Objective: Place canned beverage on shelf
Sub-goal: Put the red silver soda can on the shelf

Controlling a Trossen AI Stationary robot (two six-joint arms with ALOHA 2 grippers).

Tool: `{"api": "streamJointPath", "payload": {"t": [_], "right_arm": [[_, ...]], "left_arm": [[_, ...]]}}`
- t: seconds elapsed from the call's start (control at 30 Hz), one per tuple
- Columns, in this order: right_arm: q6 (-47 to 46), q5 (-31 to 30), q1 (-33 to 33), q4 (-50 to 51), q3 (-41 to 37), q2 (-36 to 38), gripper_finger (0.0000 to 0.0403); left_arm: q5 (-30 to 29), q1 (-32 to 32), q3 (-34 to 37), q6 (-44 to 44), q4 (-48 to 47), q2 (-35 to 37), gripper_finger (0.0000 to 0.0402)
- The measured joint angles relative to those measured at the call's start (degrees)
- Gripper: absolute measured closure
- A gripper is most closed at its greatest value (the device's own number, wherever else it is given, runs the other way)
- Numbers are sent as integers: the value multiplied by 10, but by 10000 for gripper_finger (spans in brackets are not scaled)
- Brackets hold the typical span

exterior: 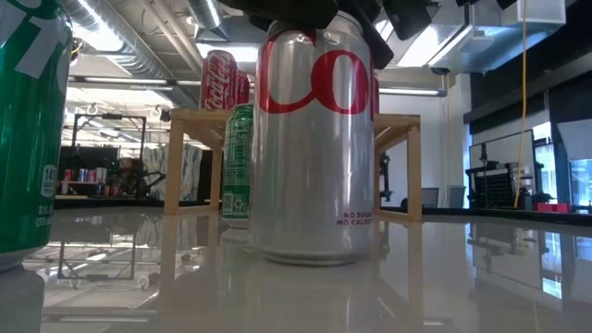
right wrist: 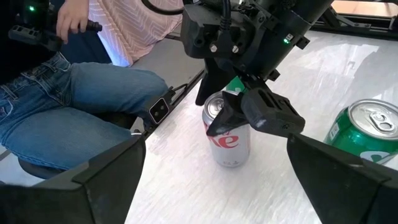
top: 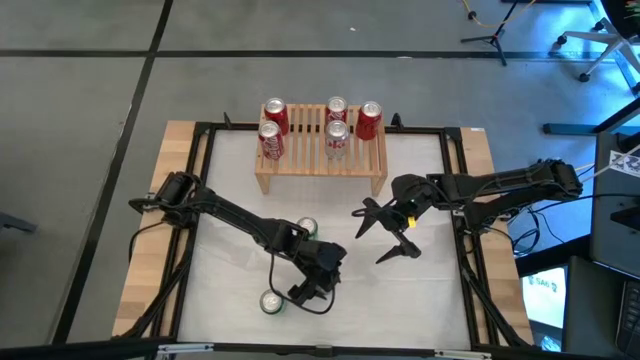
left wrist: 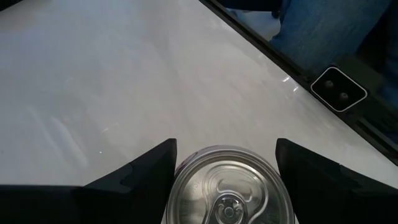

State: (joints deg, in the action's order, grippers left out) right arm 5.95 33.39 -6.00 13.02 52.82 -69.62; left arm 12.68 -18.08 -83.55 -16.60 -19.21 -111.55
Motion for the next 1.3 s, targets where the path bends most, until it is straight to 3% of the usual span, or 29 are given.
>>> {"api": "streamJointPath", "payload": {"t": [0.17,0.43,0.67,0.9,1.07,1.3], "right_arm": [[-1,0,0,0,0,0,17],[-1,0,0,0,0,0,17],[-1,0,0,0,0,0,17],[-1,0,0,0,0,0,17],[-1,0,0,1,0,0,17],[-1,0,0,1,0,0,17]], "left_arm": [[-1,0,0,15,2,0,129],[-32,-5,0,25,2,-1,70],[-78,-6,0,32,5,-1,67],[-79,-7,-34,79,2,-1,64],[-78,-9,-75,134,-41,0,64],[-94,-9,-133,313,-170,1,64]]}}
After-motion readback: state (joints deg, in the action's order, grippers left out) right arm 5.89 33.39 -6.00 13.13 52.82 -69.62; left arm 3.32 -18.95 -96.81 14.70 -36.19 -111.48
